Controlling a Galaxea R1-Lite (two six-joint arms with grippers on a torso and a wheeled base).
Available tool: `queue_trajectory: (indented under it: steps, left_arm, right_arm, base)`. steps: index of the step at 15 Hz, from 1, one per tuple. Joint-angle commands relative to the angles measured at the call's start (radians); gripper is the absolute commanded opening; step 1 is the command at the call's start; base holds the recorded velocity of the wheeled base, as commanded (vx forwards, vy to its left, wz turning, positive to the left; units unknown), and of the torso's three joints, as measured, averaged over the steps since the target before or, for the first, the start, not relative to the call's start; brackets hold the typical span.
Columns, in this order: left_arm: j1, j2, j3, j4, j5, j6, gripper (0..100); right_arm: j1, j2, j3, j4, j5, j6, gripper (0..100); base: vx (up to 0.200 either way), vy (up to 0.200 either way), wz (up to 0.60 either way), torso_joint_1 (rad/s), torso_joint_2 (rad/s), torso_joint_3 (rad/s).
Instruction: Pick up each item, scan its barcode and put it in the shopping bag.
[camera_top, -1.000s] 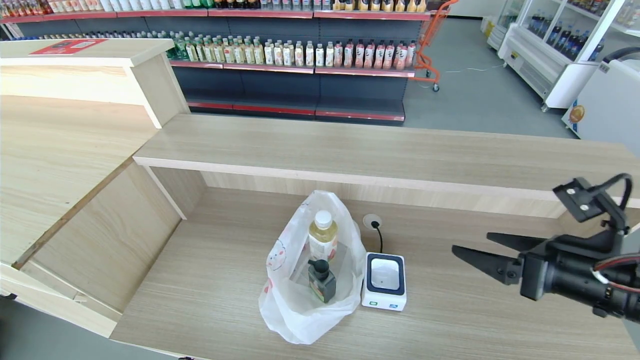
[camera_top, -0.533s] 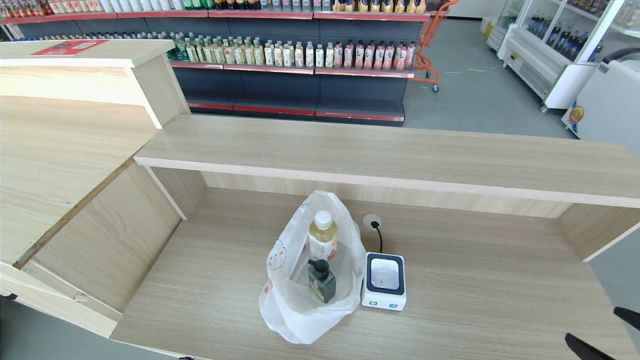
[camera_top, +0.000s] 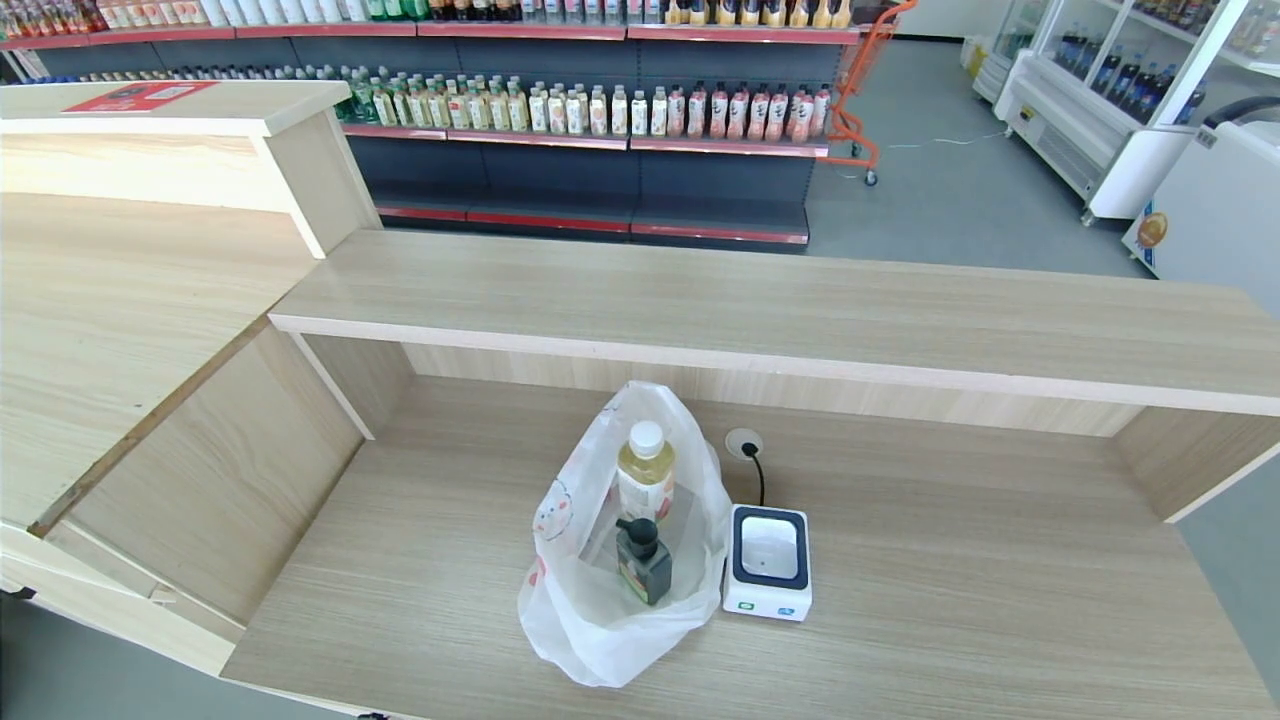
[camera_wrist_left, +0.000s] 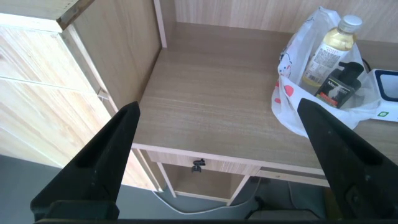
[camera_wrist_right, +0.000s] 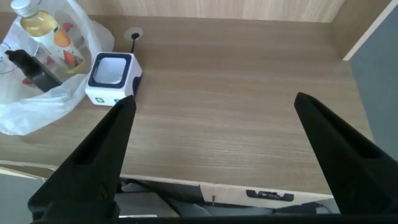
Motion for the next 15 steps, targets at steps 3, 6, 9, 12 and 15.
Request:
queue_trajectory:
  steps: [3,6,9,12,15]
  left_arm:
    - [0.000,0.000,0.000,0.000,0.000,0.000,100]
    - [0.000,0.000,0.000,0.000,0.000,0.000,100]
    - [0.000,0.000,0.000,0.000,0.000,0.000,100]
    - [0.000,0.000,0.000,0.000,0.000,0.000,100]
    - [0.000,0.000,0.000,0.000,0.000,0.000,100]
  right_arm:
    - [-0.003,-0.035,0.003,0.001,0.000,-0.003,0]
    - [-0.003,-0.035,0.001,0.003,0.000,0.005,0]
    - [-0.003,-0.035,0.001,0.003,0.000,0.007,0]
    - [-0.003,-0.035,0.001,0.003,0.000,0.008,0]
    - [-0.003,-0.035,0.001,0.003,-0.002,0.008,0]
  base:
    - [0.000,0.000,0.00,0.000,0.00,0.000]
    - [0.000,0.000,0.00,0.000,0.00,0.000]
    - [0.000,0.000,0.00,0.000,0.00,0.000]
    - [0.000,0.000,0.00,0.000,0.00,0.000]
    - [0.000,0.000,0.00,0.000,0.00,0.000]
